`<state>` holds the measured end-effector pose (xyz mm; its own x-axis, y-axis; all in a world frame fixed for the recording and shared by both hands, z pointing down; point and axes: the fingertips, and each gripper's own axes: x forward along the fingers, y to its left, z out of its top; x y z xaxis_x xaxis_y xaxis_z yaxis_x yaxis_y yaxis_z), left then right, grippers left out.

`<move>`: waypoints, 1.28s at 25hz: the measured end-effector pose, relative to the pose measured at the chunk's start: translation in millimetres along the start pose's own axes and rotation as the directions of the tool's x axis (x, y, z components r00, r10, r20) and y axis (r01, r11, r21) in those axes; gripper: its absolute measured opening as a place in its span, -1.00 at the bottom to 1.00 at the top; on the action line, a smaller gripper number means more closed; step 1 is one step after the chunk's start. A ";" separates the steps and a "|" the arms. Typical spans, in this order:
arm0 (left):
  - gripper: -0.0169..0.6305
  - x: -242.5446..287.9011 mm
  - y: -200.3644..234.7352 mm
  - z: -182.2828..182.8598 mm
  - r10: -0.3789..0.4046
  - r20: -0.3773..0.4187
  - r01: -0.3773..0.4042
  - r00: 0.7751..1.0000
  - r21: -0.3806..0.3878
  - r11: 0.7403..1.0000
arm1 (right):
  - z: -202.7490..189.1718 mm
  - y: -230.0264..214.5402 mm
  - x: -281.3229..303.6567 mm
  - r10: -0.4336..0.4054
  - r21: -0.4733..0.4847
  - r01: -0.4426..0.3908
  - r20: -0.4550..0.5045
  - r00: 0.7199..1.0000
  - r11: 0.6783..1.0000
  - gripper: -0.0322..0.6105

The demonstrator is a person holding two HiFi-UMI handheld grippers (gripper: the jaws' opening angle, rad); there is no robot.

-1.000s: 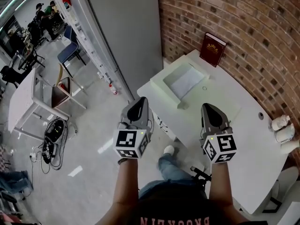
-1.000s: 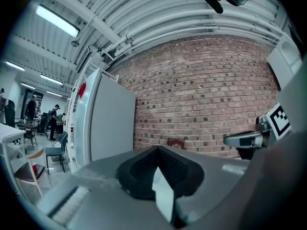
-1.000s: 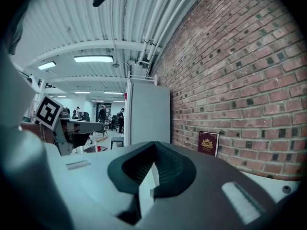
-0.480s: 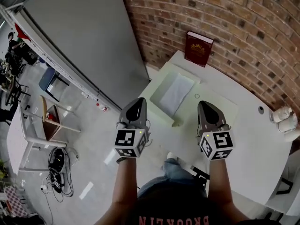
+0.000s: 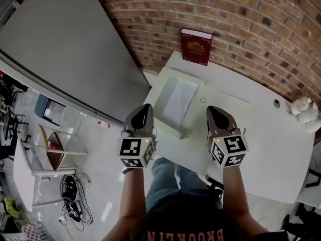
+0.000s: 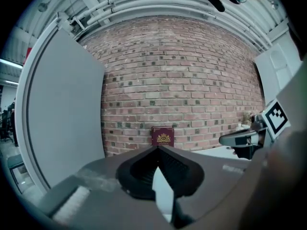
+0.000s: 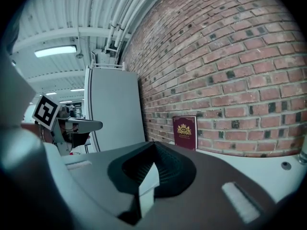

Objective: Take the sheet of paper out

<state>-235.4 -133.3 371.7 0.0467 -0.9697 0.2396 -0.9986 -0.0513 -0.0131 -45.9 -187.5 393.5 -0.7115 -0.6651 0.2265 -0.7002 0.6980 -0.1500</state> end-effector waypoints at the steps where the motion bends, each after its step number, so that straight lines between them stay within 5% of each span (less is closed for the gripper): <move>1: -0.95 4.4 1.6 -1.8 -0.009 -0.006 0.009 1.000 0.001 1.000 | -1.6 -1.7 2.2 -0.015 0.005 0.015 -0.005 1.000 1.000 -0.91; 13: -0.95 59.6 29.6 3.1 -0.170 -0.040 0.172 0.985 0.064 0.983 | -15.8 -10.7 33.2 -0.180 0.056 0.183 -0.057 0.982 0.982 -0.90; 27: -0.95 122.9 65.1 -30.0 -0.342 -0.133 0.352 0.930 0.056 0.934 | -71.6 -10.5 80.9 -0.315 0.166 0.355 -0.225 0.922 0.920 -0.89; 30: -0.95 131.4 76.5 -35.4 -0.350 -0.139 0.359 0.926 0.047 0.932 | -88.4 -7.9 93.0 -0.298 0.203 0.362 -0.289 0.910 0.910 -0.38; 32: -0.95 135.4 80.2 -41.2 -0.360 -0.148 0.368 0.921 0.034 0.929 | -100.9 -7.6 97.4 -0.292 0.211 0.376 -0.341 0.893 0.903 -0.26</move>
<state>-310.2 -258.9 443.1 0.3986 -0.8394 0.3695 -0.9097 -0.4129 0.0433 -104.0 -230.8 513.8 -0.4113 -0.7076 0.5745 -0.9115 0.3242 -0.2532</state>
